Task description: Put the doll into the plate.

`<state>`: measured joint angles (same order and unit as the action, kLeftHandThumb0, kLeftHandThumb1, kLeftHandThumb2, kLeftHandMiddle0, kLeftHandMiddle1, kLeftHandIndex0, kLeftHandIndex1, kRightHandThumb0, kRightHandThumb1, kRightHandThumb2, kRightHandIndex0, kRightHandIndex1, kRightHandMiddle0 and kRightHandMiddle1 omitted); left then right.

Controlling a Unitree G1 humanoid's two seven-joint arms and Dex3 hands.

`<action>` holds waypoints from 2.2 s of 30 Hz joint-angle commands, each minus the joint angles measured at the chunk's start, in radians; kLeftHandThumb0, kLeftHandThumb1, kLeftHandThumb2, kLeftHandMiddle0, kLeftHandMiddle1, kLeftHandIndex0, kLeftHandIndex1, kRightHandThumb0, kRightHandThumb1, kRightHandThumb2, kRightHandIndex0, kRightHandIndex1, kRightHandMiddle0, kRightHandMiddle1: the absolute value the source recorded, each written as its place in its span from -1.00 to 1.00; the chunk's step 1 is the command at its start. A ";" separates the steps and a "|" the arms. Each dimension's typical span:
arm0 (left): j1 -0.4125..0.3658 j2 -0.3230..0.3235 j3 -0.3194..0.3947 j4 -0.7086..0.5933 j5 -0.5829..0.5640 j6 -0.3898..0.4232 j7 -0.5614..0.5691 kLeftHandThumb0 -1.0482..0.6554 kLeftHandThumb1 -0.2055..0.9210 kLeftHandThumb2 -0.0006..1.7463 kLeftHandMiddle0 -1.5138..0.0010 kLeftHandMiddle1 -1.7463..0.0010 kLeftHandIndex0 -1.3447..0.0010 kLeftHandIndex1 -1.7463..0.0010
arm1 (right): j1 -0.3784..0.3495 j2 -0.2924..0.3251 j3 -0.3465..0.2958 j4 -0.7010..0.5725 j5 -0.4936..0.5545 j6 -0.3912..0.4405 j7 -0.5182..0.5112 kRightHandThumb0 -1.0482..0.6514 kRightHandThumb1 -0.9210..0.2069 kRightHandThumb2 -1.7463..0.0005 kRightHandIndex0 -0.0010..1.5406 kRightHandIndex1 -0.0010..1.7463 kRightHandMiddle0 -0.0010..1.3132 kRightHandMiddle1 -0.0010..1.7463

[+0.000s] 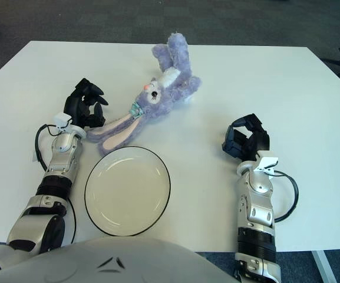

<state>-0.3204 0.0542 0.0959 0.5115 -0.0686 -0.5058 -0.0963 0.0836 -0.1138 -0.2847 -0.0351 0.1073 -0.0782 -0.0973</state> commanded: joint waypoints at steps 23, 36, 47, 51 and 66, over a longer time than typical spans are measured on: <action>0.067 -0.030 -0.009 0.057 -0.004 -0.016 -0.001 0.22 -0.07 0.52 0.34 -1.00 0.27 -1.00 | 0.011 -0.035 0.018 -0.068 -0.154 -0.135 -0.040 -0.24 -0.40 -0.12 0.28 1.00 -0.38 1.00; 0.055 -0.026 -0.021 0.095 0.008 -0.083 -0.009 0.22 -0.09 0.54 0.33 -1.00 0.26 -1.00 | 0.010 -0.041 0.022 -0.059 -0.139 -0.125 -0.005 -0.24 -0.38 -0.14 0.20 1.00 -0.38 1.00; 0.040 -0.039 -0.025 0.126 0.019 -0.110 0.011 0.22 -0.07 0.52 0.34 -1.00 0.28 -1.00 | 0.010 -0.075 0.039 -0.073 -0.190 -0.136 0.017 -0.24 -0.39 -0.13 0.15 1.00 -0.38 1.00; 0.036 -0.040 -0.026 0.136 0.020 -0.119 0.010 0.22 -0.06 0.51 0.34 -1.00 0.28 -1.00 | 0.025 -0.083 0.085 -0.131 -0.309 -0.133 -0.010 -0.23 -0.45 -0.08 0.23 1.00 -0.42 1.00; 0.026 -0.039 -0.029 0.165 0.006 -0.161 -0.017 0.22 -0.04 0.50 0.35 -1.00 0.29 -1.00 | 0.022 -0.185 0.185 -0.171 -0.738 -0.195 -0.161 -0.19 -0.96 0.45 -0.15 1.00 -0.58 0.92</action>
<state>-0.3694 0.0302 0.0751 0.6053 -0.0710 -0.6498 -0.1020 0.1101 -0.2718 -0.1216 -0.1978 -0.5745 -0.2338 -0.2246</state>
